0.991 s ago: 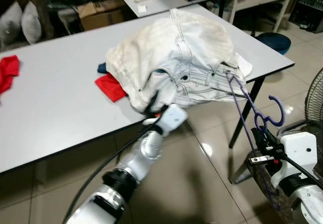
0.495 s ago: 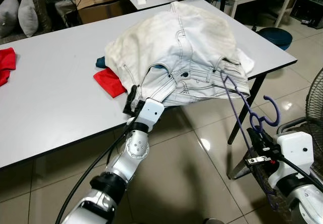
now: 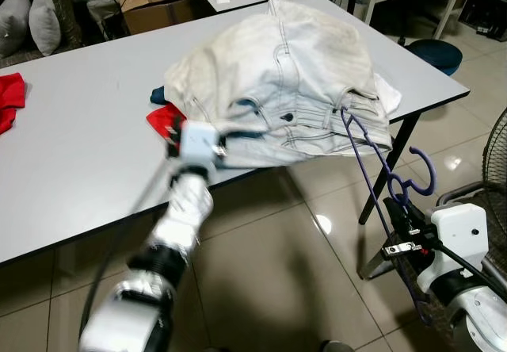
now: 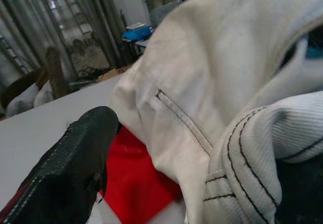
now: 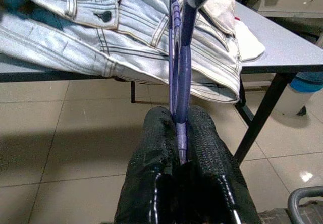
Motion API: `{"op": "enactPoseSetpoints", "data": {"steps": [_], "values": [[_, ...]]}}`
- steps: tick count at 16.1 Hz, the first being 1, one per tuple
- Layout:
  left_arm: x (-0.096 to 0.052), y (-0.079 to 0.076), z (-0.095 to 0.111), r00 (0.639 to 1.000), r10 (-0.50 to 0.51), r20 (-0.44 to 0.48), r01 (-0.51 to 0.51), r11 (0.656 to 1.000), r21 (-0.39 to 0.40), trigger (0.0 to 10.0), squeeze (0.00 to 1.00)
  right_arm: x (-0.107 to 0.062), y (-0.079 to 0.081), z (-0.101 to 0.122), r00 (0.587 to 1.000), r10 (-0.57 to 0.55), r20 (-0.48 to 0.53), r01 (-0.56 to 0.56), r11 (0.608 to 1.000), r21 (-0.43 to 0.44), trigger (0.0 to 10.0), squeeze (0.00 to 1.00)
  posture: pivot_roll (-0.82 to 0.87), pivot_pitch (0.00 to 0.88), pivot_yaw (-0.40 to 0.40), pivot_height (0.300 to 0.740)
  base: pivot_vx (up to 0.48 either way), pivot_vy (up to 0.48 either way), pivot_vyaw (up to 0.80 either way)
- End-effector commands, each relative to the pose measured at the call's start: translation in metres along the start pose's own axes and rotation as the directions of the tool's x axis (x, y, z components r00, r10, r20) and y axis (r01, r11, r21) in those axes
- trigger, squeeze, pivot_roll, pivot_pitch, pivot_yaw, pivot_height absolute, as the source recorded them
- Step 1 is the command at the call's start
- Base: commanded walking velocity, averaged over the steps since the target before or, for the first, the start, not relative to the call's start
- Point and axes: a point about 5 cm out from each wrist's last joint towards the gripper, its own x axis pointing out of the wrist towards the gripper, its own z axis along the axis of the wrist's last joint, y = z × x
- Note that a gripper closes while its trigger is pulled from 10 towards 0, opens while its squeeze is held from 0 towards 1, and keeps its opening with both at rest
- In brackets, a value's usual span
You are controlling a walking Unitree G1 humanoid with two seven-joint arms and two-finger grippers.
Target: Hang hanger
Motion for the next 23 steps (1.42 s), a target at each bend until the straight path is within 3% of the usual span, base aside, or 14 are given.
{"op": "enactPoseSetpoints", "data": {"steps": [1,3,4,5,7,11,13,15,16,17,20,23], "values": [[0.002,0.006,-0.003,1.0,-0.019,-0.022,0.018,0.999,-0.032,10.0,0.0,-0.001,0.002,0.0,1.0,0.006,0.004,-0.006,1.0,0.003,10.0,0.0,-0.2,0.111,0.127,0.74,0.0,0.0,0.0],[-0.003,-0.01,-0.004,0.989,-0.149,-0.021,0.147,0.986,-0.072,10.0,0.0,0.0,0.003,-0.001,1.0,0.012,0.004,-0.012,1.0,0.009,10.0,0.0,-0.19,0.114,0.132,0.74,0.0,0.0,0.0],[-0.011,-0.025,-0.01,0.972,-0.229,-0.05,0.226,0.972,-0.061,10.0,0.0,0.0,0.004,-0.001,1.0,0.015,0.004,-0.015,1.0,0.01,10.0,0.0,-0.2,0.115,0.131,0.74,0.0,0.0,0.0],[-0.016,-0.032,-0.018,0.966,-0.24,-0.097,0.239,0.971,-0.025,10.0,0.0,0.001,0.005,0.0,1.0,0.018,0.005,-0.018,1.0,0.009,10.0,0.0,-0.2,0.117,0.133,0.74,0.0,0.0,0.0],[-0.018,-0.034,-0.022,0.973,-0.185,-0.136,0.181,0.983,-0.038,10.0,0.0,0.001,0.005,0.0,1.0,0.02,0.008,-0.02,1.0,0.005,10.0,0.0,-0.2,0.117,0.133,0.74,0.0,0.0,0.0],[-0.025,-0.044,-0.004,0.982,-0.187,-0.039,0.183,0.98,-0.073,10.0,0.0,-0.001,0.007,-0.001,1.0,0.016,0.006,-0.016,1.0,0.008,10.0,0.0,-0.19,0.115,0.143,0.74,0.0,0.0,0.0],[-0.028,-0.047,0.009,0.988,-0.153,0.005,0.152,0.976,-0.153,10.0,0.0,-0.001,0.009,-0.002,1.0,0.016,0.005,-0.016,1.0,0.013,10.0,0.0,-0.19,0.116,0.147,0.74,0.0,0.0,0.0],[-0.031,-0.047,0.007,0.989,-0.147,-0.034,0.142,0.984,-0.109,10.0,0.0,-0.001,0.011,-0.003,1.0,0.018,0.004,-0.018,1.0,0.017,10.0,0.0,-0.18,0.11,0.149,0.74,0.0,0.0,0.0],[-0.032,-0.042,0.0,0.99,-0.116,-0.077,0.11,0.991,-0.078,4.6,0.0,-0.001,0.012,-0.003,1.0,0.021,0.005,-0.021,1.0,0.017,10.0,0.0,-0.18,0.109,0.149,0.74,0.0,0.0,0.0],[-0.032,-0.035,-0.009,0.989,-0.087,-0.123,0.083,0.996,-0.034,0.0,0.0,0.0,0.012,-0.003,1.0,0.024,0.006,-0.024,1.0,0.016,10.0,0.0,-0.18,0.106,0.149,0.74,0.0,0.0,0.0],[-0.033,-0.023,-0.021,0.98,-0.069,-0.187,0.074,0.997,0.021,0.0,0.0,-0.001,0.012,-0.003,1.0,0.03,0.007,-0.03,0.999,0.014,10.0,0.0,-0.18,0.1,0.144,0.74,0.0,0.0,0.0],[-0.03,-0.022,-0.015,0.986,-0.064,-0.156,0.061,0.998,-0.019,0.0,0.0,-0.001,0.012,-0.003,0.999,0.034,0.011,-0.034,0.999,0.011,10.0,0.0,-0.18,0.093,0.14,0.74,0.0,0.0,0.0]]}}
